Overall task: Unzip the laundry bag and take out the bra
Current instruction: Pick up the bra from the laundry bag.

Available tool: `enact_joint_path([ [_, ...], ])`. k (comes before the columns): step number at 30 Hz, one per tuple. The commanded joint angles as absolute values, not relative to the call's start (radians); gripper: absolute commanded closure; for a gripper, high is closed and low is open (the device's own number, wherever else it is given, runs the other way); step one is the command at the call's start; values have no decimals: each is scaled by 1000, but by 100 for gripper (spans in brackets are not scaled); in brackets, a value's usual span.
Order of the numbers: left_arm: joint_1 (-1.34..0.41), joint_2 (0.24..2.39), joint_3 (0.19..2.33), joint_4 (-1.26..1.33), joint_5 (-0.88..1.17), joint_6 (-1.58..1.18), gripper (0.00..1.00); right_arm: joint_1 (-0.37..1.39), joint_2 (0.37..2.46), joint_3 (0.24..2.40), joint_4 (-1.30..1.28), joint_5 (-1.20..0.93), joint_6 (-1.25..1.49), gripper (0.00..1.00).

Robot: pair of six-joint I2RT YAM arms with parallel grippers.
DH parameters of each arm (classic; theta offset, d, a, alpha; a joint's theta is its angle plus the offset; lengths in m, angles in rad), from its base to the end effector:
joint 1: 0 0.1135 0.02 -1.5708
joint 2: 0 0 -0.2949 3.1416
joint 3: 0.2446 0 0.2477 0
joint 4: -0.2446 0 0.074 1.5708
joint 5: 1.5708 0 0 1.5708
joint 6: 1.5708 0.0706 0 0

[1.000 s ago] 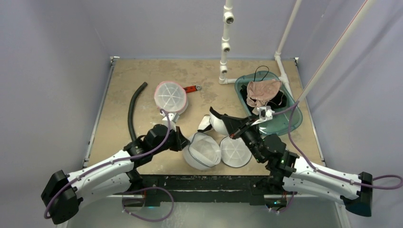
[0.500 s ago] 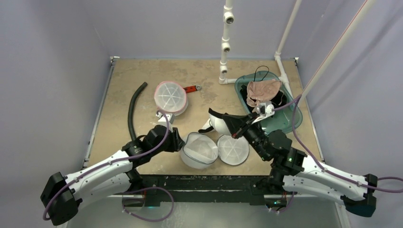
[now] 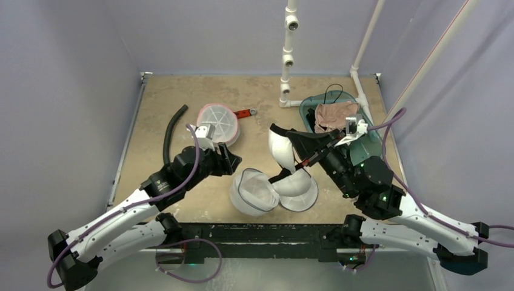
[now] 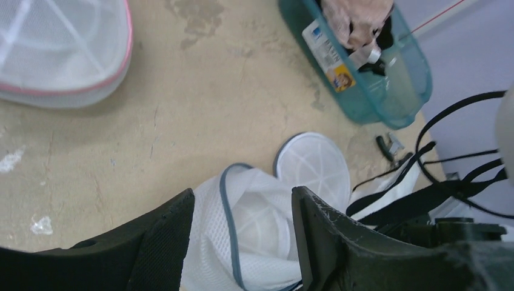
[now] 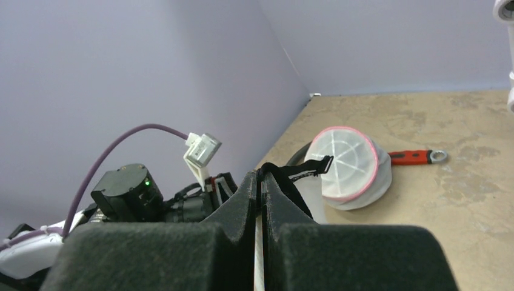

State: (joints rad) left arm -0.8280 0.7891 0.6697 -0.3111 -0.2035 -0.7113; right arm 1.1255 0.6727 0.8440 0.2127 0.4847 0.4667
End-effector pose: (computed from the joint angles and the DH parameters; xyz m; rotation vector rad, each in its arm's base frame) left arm 0.1377 -0.1289 0.2940 -0.0146 2.0796 -0.7738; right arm 0.0911 0.1144 0.4485 0.0287 1.3085 1.0895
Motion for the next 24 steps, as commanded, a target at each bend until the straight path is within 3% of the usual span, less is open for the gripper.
enact_joint_path([
  [1,-832,744,747,-221,-264,-629,41,1124,683,936,224,478,473,100],
  [6,-832,693,701,87,-123,-503,38,1124,691,1002,209,479,495,100],
  [8,-831,682,669,197,-19,-469,32,1125,689,1015,210,474,494,100],
  [13,-833,769,649,326,249,-432,29,1124,687,1034,216,470,502,100],
  [19,-832,850,625,378,358,-413,28,1125,699,1080,211,436,493,100],
  [24,-832,875,556,464,311,-491,28,1125,692,1104,212,366,419,100],
])
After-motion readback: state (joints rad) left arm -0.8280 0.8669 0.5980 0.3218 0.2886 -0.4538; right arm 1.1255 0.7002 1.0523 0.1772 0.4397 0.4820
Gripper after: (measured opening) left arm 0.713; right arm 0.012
